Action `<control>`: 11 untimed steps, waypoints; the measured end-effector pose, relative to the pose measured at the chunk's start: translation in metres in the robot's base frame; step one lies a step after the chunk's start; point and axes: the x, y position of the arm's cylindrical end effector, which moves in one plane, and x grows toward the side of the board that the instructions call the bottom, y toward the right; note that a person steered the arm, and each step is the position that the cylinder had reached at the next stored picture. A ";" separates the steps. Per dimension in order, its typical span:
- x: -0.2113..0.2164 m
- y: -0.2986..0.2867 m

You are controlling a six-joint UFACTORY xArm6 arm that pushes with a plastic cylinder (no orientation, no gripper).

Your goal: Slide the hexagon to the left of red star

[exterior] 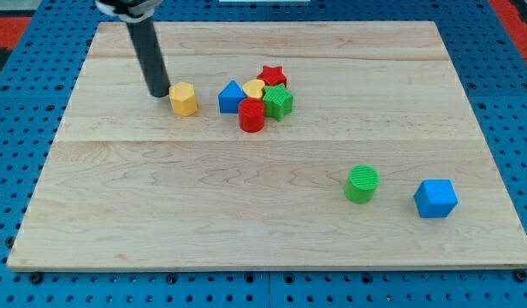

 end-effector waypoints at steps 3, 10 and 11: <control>0.081 -0.025; -0.009 0.010; -0.009 0.058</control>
